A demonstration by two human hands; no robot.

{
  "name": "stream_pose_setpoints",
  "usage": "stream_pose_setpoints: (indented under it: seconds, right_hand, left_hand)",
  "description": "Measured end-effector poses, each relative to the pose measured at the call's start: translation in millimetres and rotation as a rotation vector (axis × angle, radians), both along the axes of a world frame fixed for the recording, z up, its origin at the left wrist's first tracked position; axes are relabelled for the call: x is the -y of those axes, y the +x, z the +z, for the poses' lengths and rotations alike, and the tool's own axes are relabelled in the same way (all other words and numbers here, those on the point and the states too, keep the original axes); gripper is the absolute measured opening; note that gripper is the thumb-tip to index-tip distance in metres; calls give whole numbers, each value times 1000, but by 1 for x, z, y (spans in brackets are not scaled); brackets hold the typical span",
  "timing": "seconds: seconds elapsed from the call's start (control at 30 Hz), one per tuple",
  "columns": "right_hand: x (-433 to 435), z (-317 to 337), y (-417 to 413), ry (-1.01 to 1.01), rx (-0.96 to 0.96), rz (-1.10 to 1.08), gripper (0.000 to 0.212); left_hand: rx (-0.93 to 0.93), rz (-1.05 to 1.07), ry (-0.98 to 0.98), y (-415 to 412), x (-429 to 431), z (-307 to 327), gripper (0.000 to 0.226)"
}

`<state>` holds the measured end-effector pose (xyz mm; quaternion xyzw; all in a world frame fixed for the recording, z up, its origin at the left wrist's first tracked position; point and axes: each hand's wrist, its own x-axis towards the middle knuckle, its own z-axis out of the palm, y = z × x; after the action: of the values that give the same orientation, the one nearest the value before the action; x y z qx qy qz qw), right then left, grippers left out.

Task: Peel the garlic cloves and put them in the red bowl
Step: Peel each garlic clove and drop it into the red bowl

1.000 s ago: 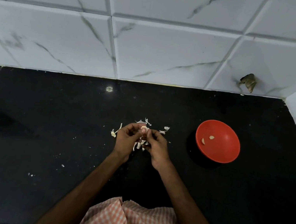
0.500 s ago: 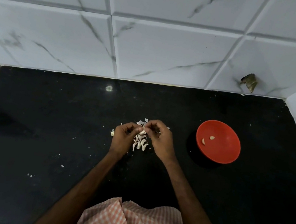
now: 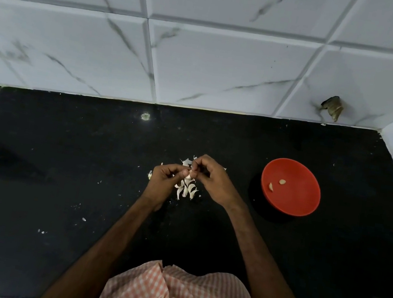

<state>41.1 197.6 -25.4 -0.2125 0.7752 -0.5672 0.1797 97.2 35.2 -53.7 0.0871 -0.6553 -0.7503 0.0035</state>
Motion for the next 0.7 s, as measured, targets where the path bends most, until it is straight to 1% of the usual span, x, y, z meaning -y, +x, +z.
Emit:
stream_pose_setpoints:
  seconds: [0.1, 0.17, 0.27, 0.4, 0.5, 0.6, 0.7]
  right_hand:
    - [3, 2, 0, 4, -73, 21, 20]
    - [5, 1, 1, 0, -115, 16, 16]
    - [8, 1, 1, 1, -175, -20, 16]
    - [11, -3, 2, 34, -256, -118, 18]
    - [11, -6, 2, 75, -308, -177, 15]
    - [10, -7, 4, 101, -347, -183, 16]
    - [10, -9, 6, 146, -398, -158, 11]
  left_hand:
    - [21, 9, 64, -1, -1, -3, 23]
    - [32, 23, 98, -1, -1, -2, 19]
    - [28, 36, 149, 0, -5, 3, 16]
    - [57, 42, 183, -3, -9, 6, 18]
    - [67, -1, 197, -3, -5, 8, 20]
    - [68, -30, 209, -3, -2, 8, 23]
    - [82, -6, 226, -3, -4, 10, 23]
